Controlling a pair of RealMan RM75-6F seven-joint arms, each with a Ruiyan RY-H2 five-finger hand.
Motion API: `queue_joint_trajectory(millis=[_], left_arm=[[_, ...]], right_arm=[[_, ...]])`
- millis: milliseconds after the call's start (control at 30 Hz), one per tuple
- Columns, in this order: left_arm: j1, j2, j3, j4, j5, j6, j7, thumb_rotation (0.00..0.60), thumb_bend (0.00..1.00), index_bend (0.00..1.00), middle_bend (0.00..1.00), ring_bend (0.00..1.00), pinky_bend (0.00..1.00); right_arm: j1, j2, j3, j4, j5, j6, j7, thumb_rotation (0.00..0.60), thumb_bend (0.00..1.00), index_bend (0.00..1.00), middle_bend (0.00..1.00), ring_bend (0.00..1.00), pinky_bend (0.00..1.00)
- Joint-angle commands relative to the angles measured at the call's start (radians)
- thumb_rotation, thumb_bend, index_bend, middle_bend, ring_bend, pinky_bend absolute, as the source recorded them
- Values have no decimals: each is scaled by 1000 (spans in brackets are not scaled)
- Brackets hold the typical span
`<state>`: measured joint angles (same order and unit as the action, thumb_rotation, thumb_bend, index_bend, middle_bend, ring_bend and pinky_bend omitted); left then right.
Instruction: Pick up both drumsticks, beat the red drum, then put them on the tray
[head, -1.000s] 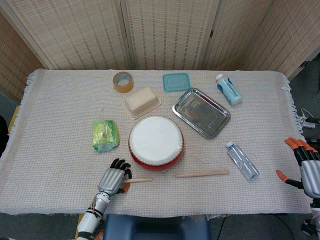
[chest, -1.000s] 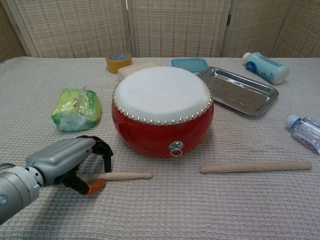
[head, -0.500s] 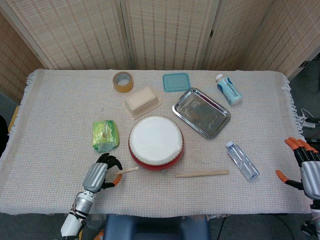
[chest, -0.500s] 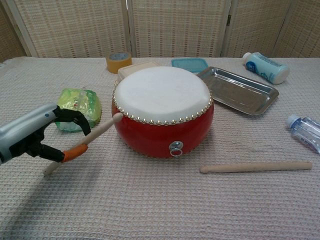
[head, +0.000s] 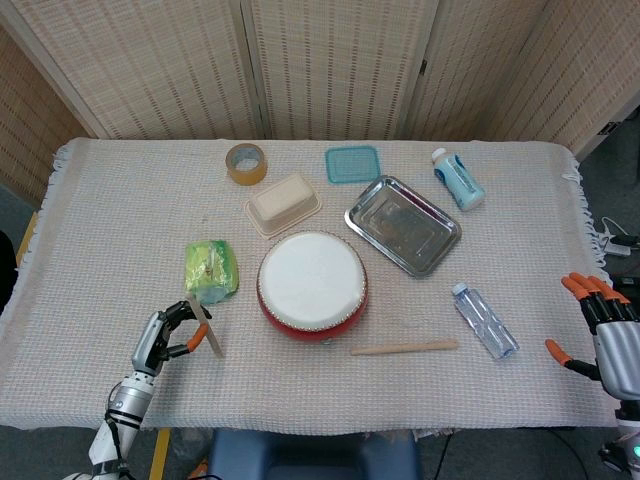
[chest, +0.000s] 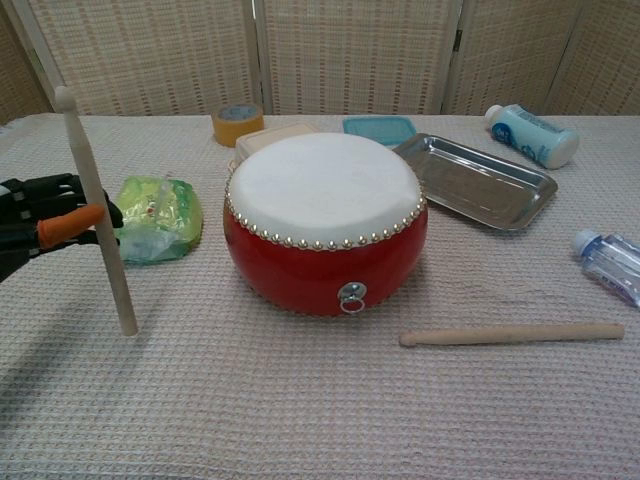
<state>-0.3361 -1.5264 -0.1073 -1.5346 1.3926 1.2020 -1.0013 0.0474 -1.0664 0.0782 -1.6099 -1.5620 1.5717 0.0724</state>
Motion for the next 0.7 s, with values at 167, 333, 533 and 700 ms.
queue_joint_trajectory(millis=[167,333,533,700], left_arm=[[-20,-18,17,227,126,-58,-564,600,514,424,434,327,333],[-36,-33,34,271,155,-51,-651,600,519,346,425,336,359],[-38,-48,44,282,161,-25,-650,600,520,330,469,437,452],[-27,-52,50,262,161,14,-550,600,484,395,553,517,557]], right_arm=[[-5,-3,-3,-7,-5,10,-11,599,133,163,132,47,206],[-8,-4,-3,-11,-3,13,-15,599,133,167,132,47,206],[-10,-4,-3,-10,-6,17,-12,600,133,174,132,47,206],[-12,-8,-3,-2,-18,30,-3,600,133,188,143,58,206]])
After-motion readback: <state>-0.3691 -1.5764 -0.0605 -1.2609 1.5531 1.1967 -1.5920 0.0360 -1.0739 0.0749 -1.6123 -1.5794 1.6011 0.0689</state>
